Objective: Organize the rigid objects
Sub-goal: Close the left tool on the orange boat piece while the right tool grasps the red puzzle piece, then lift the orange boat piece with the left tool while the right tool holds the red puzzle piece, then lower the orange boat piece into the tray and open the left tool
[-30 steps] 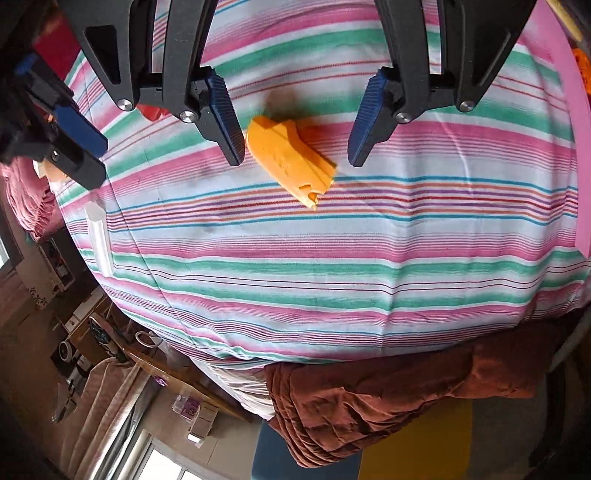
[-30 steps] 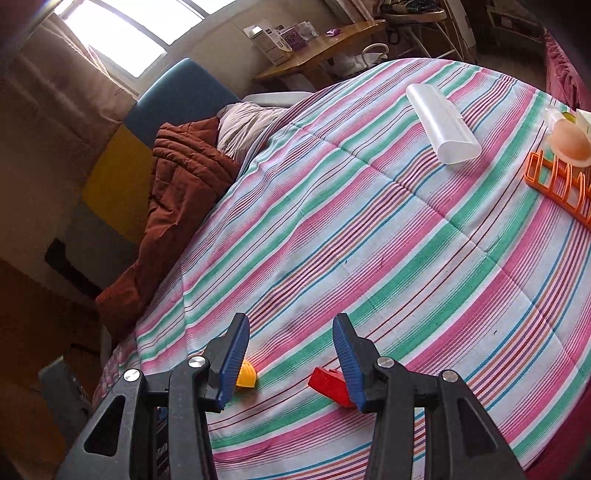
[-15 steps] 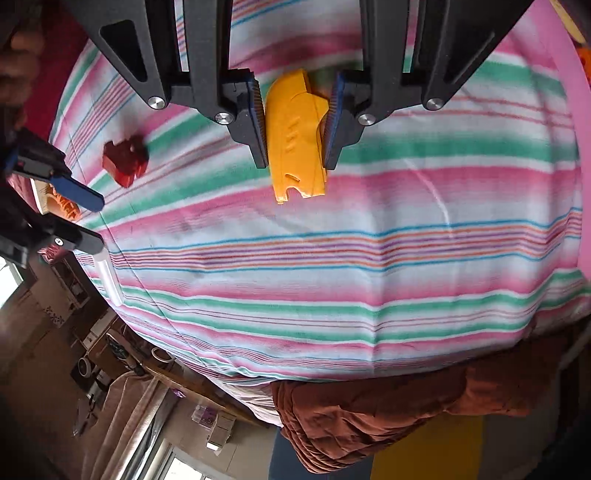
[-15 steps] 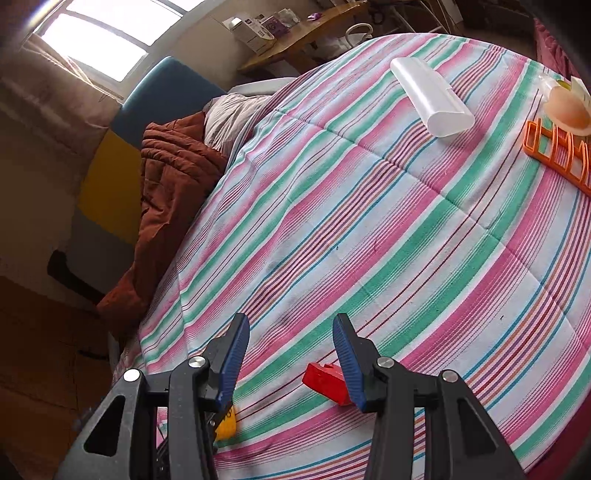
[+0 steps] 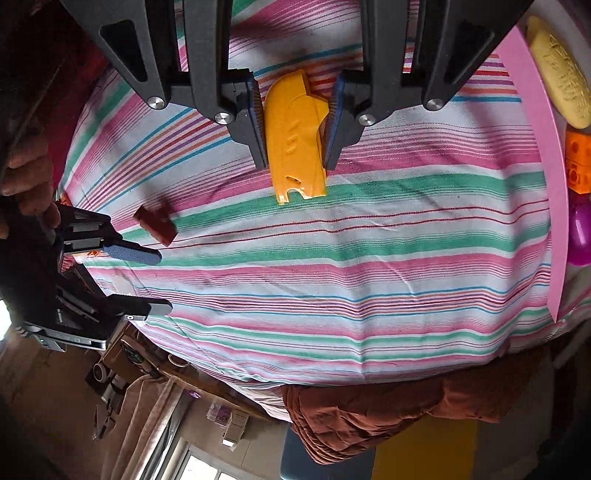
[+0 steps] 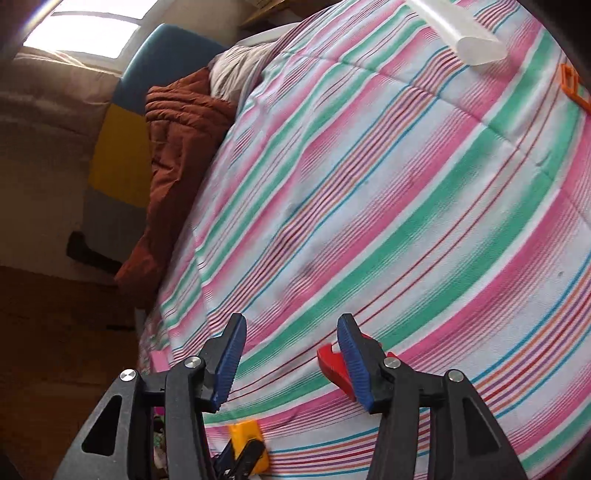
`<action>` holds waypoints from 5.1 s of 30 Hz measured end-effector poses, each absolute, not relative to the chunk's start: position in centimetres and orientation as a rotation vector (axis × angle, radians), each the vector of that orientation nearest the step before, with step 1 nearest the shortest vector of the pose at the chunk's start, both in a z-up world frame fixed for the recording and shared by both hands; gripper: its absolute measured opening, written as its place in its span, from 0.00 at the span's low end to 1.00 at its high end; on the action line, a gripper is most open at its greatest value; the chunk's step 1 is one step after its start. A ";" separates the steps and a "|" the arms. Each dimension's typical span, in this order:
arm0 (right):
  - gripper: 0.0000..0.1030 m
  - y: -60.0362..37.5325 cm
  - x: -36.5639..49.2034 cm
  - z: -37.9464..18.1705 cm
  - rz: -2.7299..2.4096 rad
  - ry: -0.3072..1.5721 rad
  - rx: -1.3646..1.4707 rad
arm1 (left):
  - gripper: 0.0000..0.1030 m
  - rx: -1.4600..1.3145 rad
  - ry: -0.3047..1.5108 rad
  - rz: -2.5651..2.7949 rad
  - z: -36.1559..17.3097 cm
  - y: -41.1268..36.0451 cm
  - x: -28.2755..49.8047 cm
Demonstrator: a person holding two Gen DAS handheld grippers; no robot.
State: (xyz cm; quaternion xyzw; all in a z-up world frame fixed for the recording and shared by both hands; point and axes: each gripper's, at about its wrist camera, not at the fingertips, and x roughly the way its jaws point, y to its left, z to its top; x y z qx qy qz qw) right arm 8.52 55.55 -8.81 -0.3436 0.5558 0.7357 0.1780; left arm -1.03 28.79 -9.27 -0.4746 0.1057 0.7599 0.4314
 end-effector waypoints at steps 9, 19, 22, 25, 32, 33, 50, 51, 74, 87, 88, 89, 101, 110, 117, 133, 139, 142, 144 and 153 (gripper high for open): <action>0.51 55.7 9.0 -9.1 1.994 1.512 -1.009 | 0.29 -1.142 0.300 1.923 -9.3 29.1 -0.4; 0.64 53.5 6.5 -9.3 2.041 1.279 -1.224 | 0.29 -1.119 0.328 1.941 -9.6 29.5 -0.2; 0.64 53.0 6.0 -9.2 2.056 1.214 -1.258 | 0.30 -1.112 0.334 1.948 -9.7 29.5 0.0; 0.64 52.8 5.9 -9.1 2.058 1.196 -1.266 | 0.30 -1.090 0.355 1.959 -9.7 29.6 0.3; 0.64 52.0 5.6 -8.9 2.056 1.112 -1.344 | 0.30 -1.086 0.335 1.952 -9.8 29.5 0.0; 0.64 51.9 5.5 -8.8 2.047 1.101 -1.373 | 0.30 -1.086 0.329 1.949 -9.8 29.4 -0.1; 0.32 45.1 1.5 -8.4 2.229 0.400 -1.577 | 0.30 -1.082 0.284 1.941 -9.9 29.0 -0.1; 0.32 44.9 1.0 -8.8 2.233 0.379 -1.581 | 0.30 -1.079 0.282 1.943 -9.9 29.0 -0.1; 0.32 44.8 -0.8 -9.9 2.284 0.262 -1.565 | 0.29 -1.034 0.343 1.995 -9.8 29.3 0.8; 0.32 44.9 -0.8 -10.2 2.288 0.254 -1.554 | 0.29 -1.062 0.298 2.006 -8.5 27.9 1.1; 0.32 44.9 -0.9 -10.2 2.288 0.248 -1.554 | 0.29 -1.056 0.293 2.009 -8.2 27.6 1.1; 0.32 45.1 -1.2 -10.3 2.288 0.244 -1.554 | 0.29 -1.051 0.291 2.014 -7.9 27.4 1.1; 0.31 44.0 -0.6 -10.1 2.289 0.200 -1.547 | 0.29 -1.022 0.285 2.056 -5.0 25.0 1.7; 0.31 43.5 -0.4 -10.0 2.291 0.192 -1.544 | 0.29 -0.969 0.282 2.096 -2.5 23.5 2.1; 0.31 43.6 -0.4 -10.0 2.297 0.158 -1.541 | 0.29 -0.947 0.266 2.138 -1.4 21.6 2.1; 0.31 43.6 -0.1 -10.1 2.301 0.118 -1.536 | 0.29 -0.980 0.156 2.248 -0.7 15.9 -0.1; 0.31 43.5 -0.1 -10.1 2.302 0.101 -1.533 | 0.29 -1.024 0.049 2.321 -0.8 10.8 -1.9; 0.31 43.4 -0.2 -10.1 2.300 0.083 -1.533 | 0.29 -1.073 -0.005 2.394 -1.6 7.1 -3.1; 0.31 43.4 -0.3 -10.1 2.300 0.073 -1.535 | 0.29 -1.122 -0.048 2.427 -2.7 4.9 -3.8; 0.31 43.2 -0.4 -10.1 2.298 0.044 -1.536 | 0.29 -1.256 -0.066 2.425 -6.4 2.7 -3.9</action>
